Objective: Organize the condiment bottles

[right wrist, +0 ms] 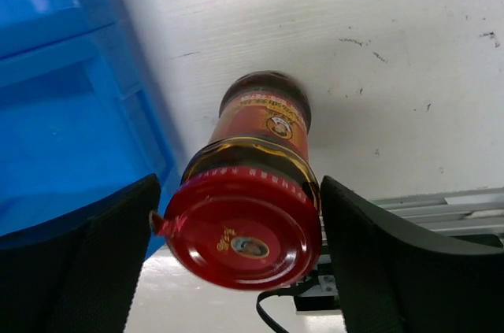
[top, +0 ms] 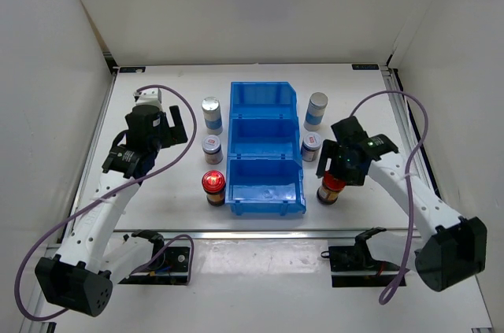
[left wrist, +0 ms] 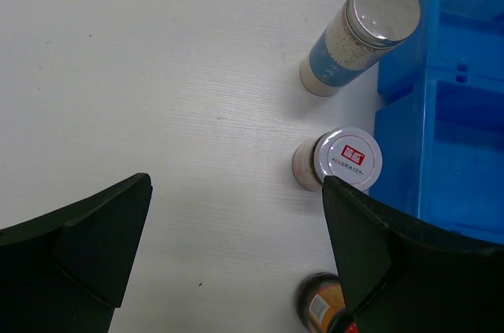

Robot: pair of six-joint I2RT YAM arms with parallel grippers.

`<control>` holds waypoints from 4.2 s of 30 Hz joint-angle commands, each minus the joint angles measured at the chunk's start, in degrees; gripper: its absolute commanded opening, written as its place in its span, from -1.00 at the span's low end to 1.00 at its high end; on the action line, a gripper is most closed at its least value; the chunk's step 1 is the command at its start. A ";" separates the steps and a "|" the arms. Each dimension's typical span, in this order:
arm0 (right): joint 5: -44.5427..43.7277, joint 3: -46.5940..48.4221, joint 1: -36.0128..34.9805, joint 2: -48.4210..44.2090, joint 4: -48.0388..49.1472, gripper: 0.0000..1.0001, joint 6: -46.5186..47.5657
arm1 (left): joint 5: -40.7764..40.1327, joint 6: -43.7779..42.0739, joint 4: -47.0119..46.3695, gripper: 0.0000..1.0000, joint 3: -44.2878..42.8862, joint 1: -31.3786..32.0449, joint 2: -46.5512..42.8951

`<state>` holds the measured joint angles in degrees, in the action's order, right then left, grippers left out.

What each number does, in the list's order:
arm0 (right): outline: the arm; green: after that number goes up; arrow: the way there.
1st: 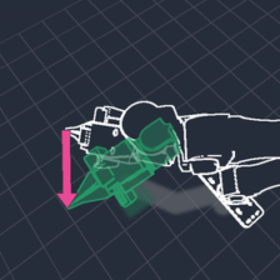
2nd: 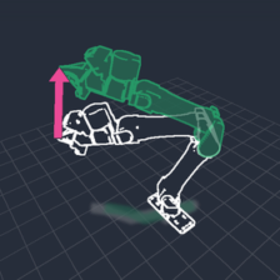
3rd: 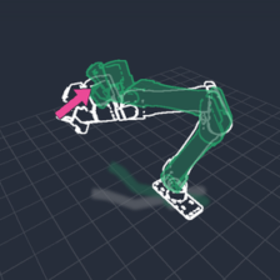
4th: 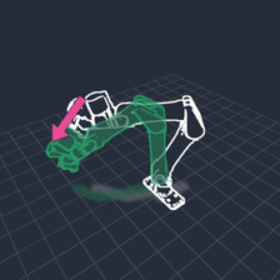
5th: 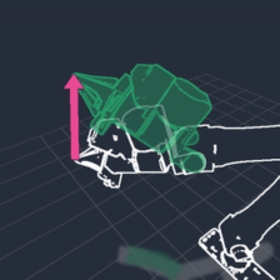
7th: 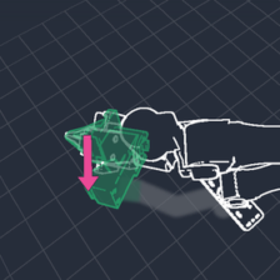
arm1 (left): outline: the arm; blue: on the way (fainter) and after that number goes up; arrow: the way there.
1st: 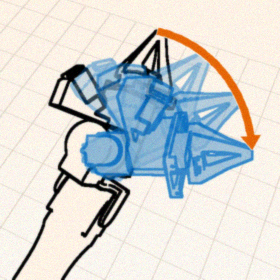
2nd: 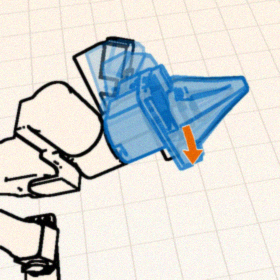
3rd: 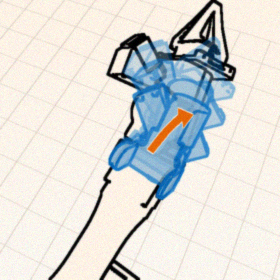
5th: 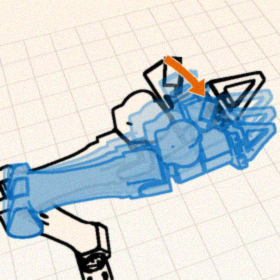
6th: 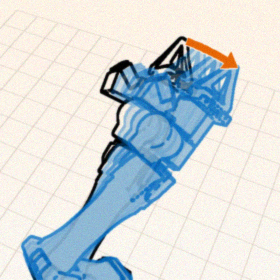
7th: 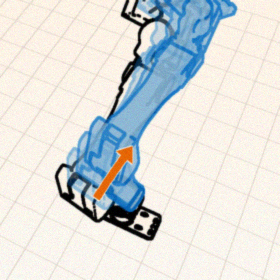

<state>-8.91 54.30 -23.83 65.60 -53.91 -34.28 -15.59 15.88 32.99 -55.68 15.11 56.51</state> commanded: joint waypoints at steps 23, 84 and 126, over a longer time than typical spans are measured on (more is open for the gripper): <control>-14.30 21.54 -22.12 -0.83 -9.02 -1.00 -7.63 | -4.88 4.51 2.51 1.00 -1.01 0.09 -3.95; -22.47 9.51 -36.72 5.15 2.32 1.00 -15.20 | 9.62 19.10 11.22 0.81 8.40 21.10 4.13; -34.51 4.58 -36.19 -12.95 -6.29 1.00 -19.86 | 5.40 26.75 18.34 -0.79 -23.53 34.80 12.75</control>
<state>-40.16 59.77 -60.05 54.19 -58.52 -52.49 -10.31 40.16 57.21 -80.44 48.56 70.89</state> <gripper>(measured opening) 0.998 0.822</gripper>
